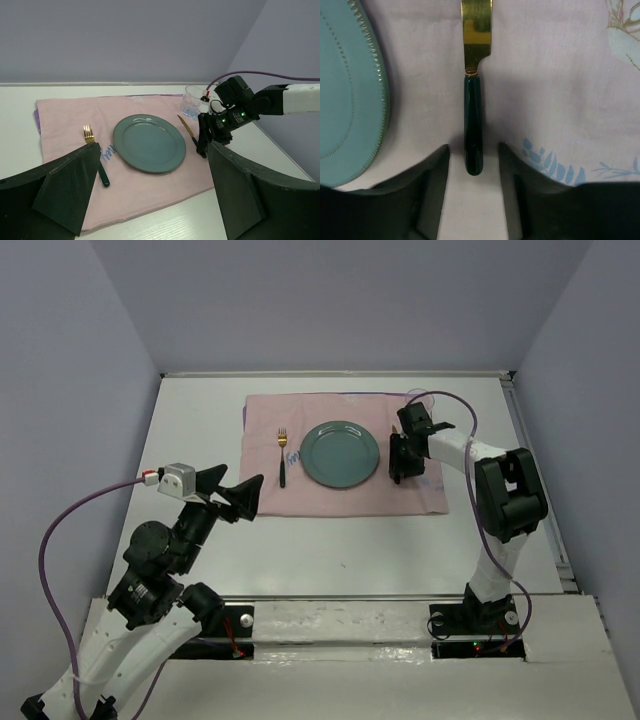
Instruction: Set the dinner table for one person
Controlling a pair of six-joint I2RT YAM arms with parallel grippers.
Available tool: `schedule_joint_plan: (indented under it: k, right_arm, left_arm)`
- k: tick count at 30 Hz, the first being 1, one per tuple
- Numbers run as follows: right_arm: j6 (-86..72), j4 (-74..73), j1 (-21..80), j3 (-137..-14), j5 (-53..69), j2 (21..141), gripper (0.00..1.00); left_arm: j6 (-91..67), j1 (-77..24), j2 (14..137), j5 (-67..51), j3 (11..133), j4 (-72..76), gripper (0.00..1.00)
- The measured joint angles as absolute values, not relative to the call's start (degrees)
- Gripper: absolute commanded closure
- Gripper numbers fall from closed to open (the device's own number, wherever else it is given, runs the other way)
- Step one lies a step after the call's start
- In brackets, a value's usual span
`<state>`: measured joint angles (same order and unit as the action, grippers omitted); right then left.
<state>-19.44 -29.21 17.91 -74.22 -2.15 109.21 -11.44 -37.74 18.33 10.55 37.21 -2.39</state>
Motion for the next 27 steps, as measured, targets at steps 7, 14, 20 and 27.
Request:
schedule_joint_plan:
  k: [7,14,20,27]
  right_arm:
    - [-19.2,-28.8,17.9,-73.3,-1.1,100.7,0.36]
    - [-19.9,-22.4,17.9,-63.0,3.8,79.5,0.00]
    - [-22.9,-14.3,18.0,-49.1,9.5,58.0,0.00]
    - [-24.0,-9.6,18.0,-45.2,14.2,40.1,0.00]
  left_arm:
    - [-11.4,-36.6,18.9,10.5,37.2,-2.3,0.01]
    - [-11.5,-34.8,20.1,10.6,37.2,-2.3,0.01]
    - [-11.9,-32.0,21.4,10.5,37.2,-2.3,0.01]
    - [-12.8,-30.0,22.1,11.0,37.2,-2.2,0.01]
